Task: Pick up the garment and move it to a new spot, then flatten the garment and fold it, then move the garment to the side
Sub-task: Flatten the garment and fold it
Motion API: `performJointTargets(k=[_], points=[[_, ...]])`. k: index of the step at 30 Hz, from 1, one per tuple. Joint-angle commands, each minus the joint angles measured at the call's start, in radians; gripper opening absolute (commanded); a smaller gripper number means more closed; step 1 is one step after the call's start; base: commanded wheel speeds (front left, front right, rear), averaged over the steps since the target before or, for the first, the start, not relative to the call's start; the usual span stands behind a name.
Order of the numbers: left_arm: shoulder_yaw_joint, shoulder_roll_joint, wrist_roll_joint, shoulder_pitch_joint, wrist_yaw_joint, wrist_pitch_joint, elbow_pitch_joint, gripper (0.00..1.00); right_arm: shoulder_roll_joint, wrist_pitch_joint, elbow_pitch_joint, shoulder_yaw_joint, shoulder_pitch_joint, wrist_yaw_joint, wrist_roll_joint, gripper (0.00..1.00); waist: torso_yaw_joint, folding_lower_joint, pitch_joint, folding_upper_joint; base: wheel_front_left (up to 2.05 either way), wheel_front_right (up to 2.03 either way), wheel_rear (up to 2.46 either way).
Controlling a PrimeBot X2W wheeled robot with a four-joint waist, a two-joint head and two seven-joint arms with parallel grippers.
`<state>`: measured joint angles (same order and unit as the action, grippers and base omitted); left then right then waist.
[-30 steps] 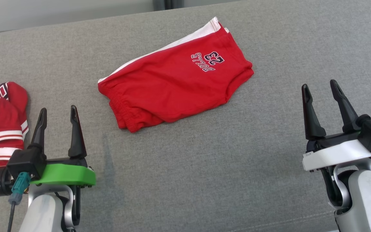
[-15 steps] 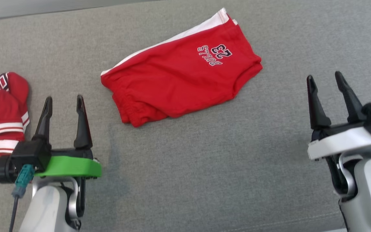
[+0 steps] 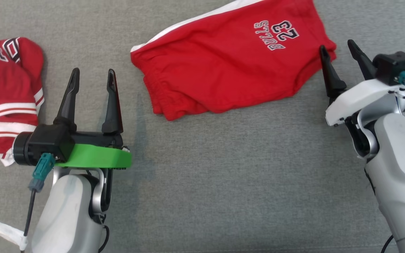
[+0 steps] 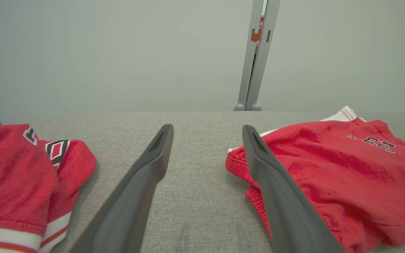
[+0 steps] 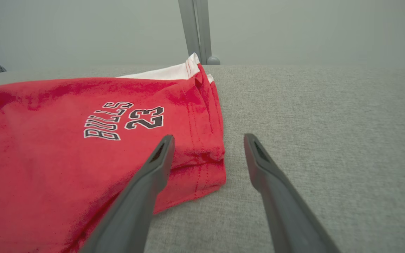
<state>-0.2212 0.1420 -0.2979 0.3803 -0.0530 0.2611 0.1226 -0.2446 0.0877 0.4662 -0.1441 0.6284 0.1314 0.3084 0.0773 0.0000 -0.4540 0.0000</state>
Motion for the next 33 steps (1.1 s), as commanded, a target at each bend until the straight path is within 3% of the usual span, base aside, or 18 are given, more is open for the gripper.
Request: performJointTargets(k=[1,4,5,6,7,17,26,33], points=[[0.003,-0.003,0.007,0.018,0.005,0.004,0.005,1.0,-0.011,-0.01,0.041,-0.011,0.026,-0.002,0.011,1.0,0.037,0.0,-0.034,0.0,0.0,0.0,0.0],[0.006,-0.013,0.014,0.022,0.011,0.004,0.007,1.0,-0.014,-0.025,0.12,-0.029,0.065,-0.002,0.031,1.0,0.042,0.0,-0.031,0.0,0.0,0.0,0.0],[0.008,-0.016,0.016,0.021,0.012,0.004,0.008,1.0,-0.013,-0.021,0.139,-0.031,0.074,-0.002,0.042,0.53,0.042,0.0,-0.029,0.0,0.0,0.0,0.0],[0.01,-0.017,0.018,0.019,0.015,0.004,0.008,1.0,-0.014,-0.016,0.151,-0.034,0.077,-0.002,0.048,0.23,0.041,0.0,-0.027,0.0,0.0,0.0,0.0],[0.012,-0.019,0.021,0.015,0.016,0.004,0.008,1.0,-0.011,-0.018,0.165,-0.038,0.073,-0.002,0.058,0.0,0.04,0.0,-0.023,0.0,0.0,0.0,0.0],[0.048,-0.017,0.037,-0.05,0.026,0.004,0.021,1.0,0.001,0.086,0.115,-0.038,-0.077,-0.002,0.122,0.0,-0.012,0.0,0.059,0.0,0.0,0.0,0.0],[0.058,-0.013,0.036,-0.131,0.028,0.004,0.034,1.0,0.037,0.101,0.002,0.102,-0.335,-0.002,0.111,0.0,-0.051,0.0,0.146,0.0,0.0,0.0,0.0],[0.054,-0.013,0.03,-0.161,0.023,0.004,0.042,1.0,0.067,0.069,-0.061,0.165,-0.398,-0.002,0.076,0.0,-0.055,0.0,0.171,0.0,0.0,0.0,0.0]])
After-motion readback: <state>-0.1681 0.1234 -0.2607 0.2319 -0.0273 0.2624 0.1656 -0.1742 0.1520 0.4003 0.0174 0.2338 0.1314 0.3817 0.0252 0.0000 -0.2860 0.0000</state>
